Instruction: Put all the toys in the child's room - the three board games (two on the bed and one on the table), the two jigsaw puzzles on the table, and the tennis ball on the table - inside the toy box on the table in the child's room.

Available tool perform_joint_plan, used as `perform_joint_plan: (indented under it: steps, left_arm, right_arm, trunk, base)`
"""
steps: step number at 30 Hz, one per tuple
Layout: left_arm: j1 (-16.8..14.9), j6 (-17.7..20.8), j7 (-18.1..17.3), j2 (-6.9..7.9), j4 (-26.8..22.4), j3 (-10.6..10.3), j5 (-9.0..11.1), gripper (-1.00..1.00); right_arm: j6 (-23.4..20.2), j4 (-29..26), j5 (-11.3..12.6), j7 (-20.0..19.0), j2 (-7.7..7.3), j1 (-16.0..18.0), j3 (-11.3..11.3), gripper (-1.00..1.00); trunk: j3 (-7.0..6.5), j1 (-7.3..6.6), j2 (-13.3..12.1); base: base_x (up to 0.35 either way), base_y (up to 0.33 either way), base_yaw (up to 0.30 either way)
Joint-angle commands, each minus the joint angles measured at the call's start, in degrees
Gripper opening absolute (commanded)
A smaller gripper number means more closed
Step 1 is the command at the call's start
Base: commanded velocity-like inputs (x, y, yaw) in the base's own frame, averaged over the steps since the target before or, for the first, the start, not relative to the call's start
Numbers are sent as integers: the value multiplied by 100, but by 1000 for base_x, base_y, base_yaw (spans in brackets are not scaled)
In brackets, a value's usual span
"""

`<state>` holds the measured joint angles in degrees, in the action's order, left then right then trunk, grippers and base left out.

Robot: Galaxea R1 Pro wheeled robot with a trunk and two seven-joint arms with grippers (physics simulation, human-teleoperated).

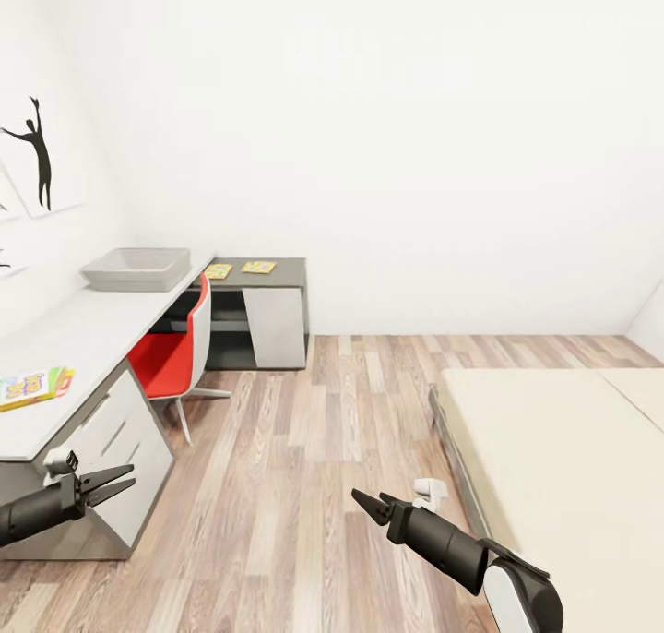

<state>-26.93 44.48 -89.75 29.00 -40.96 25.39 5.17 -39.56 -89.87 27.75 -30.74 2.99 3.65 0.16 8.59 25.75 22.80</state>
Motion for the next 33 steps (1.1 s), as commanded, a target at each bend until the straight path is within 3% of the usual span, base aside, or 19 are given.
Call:
perform_joint_plan:
  steps: [1,33]
  left_arm:
    - [-5,61,-25,1,0,1,-7,100]
    - [-5,61,-25,1,0,3,-7,100]
  right_arm:
    - [-42,-4,29,1,4,4,-7,100]
    - [-48,-4,29,0,0,4,-7,100]
  trunk:
    - [12,3,12]
    - [-13,3,12]
  base:
    - [-49,-64,74]
    - [-42,-18,-24]
